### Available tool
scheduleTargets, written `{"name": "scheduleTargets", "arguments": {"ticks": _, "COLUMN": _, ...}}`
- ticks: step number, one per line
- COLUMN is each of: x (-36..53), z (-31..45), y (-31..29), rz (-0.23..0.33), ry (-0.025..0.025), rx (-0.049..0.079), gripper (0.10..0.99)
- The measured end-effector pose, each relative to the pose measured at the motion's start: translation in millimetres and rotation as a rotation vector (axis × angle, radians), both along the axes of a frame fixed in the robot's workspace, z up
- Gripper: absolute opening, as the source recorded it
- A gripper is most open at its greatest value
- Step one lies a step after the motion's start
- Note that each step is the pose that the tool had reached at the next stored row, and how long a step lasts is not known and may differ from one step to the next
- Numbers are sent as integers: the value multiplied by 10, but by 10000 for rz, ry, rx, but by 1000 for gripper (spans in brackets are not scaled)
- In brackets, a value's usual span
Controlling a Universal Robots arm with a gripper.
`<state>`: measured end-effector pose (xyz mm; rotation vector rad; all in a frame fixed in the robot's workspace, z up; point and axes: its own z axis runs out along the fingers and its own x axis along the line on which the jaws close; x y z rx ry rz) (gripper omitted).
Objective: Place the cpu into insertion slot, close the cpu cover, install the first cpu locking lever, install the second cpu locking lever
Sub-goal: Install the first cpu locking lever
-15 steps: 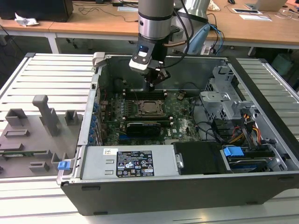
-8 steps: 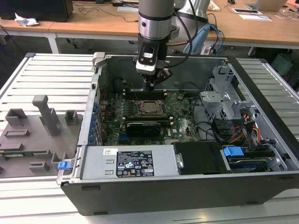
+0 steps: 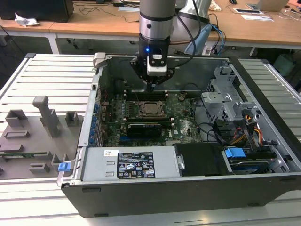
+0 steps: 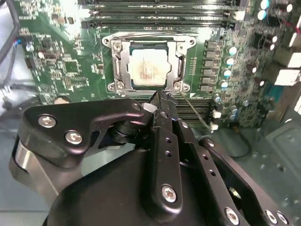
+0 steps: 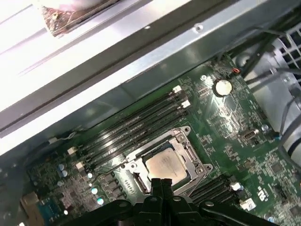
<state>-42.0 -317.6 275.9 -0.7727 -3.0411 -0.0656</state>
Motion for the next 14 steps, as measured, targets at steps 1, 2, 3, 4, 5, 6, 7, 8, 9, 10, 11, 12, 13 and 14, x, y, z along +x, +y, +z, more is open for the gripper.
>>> {"name": "scheduleTargets", "arguments": {"ticks": 1, "x": 0, "z": -1, "y": 0, "rz": 306, "ry": 0, "rx": 0, "gripper": 106}}
{"name": "scheduleTargets", "arguments": {"ticks": 2, "x": 0, "z": -3, "y": 0, "rz": 496, "ry": 0, "rx": 0, "gripper": 106}}
{"name": "scheduleTargets", "arguments": {"ticks": 3, "x": 0, "z": -5, "y": 0, "rz": 768, "ry": 0, "rx": 0, "gripper": 106}}
{"name": "scheduleTargets", "arguments": {"ticks": 4, "x": 0, "z": -6, "y": 0, "rz": 986, "ry": 0, "rx": 0, "gripper": 106}}
{"name": "scheduleTargets", "arguments": {"ticks": 5, "x": 0, "z": -8, "y": 0, "rz": 1178, "ry": 0, "rx": 0, "gripper": 106}}
{"name": "scheduleTargets", "arguments": {"ticks": 6, "x": 0, "z": -10, "y": 0, "rz": 1517, "ry": 0, "rx": -1, "gripper": 106}}
{"name": "scheduleTargets", "arguments": {"ticks": 7, "x": 0, "z": -12, "y": 0, "rz": 1837, "ry": 0, "rx": 0, "gripper": 106}}
{"name": "scheduleTargets", "arguments": {"ticks": 8, "x": 0, "z": -15, "y": 0, "rz": 2240, "ry": 1, "rx": 0, "gripper": 106}}
{"name": "scheduleTargets", "arguments": {"ticks": 9, "x": 0, "z": -16, "y": 0, "rz": 2436, "ry": 1, "rx": -1, "gripper": 106}}
{"name": "scheduleTargets", "arguments": {"ticks": 10, "x": 0, "z": -17, "y": 0, "rz": 2626, "ry": 0, "rx": -1, "gripper": 106}}
{"name": "scheduleTargets", "arguments": {"ticks": 11, "x": 0, "z": -19, "y": 0, "rz": 2910, "ry": 0, "rx": 0, "gripper": 106}}
{"name": "scheduleTargets", "arguments": {"ticks": 12, "x": 0, "z": -20, "y": 0, "rz": 3193, "ry": 0, "rx": 0, "gripper": 106}}
{"name": "scheduleTargets", "arguments": {"ticks": 13, "x": 0, "z": -21, "y": 0, "rz": 3408, "ry": 1, "rx": 0, "gripper": 106}}
{"name": "scheduleTargets", "arguments": {"ticks": 14, "x": 0, "z": -22, "y": 0, "rz": 3580, "ry": 0, "rx": -1, "gripper": 106}}
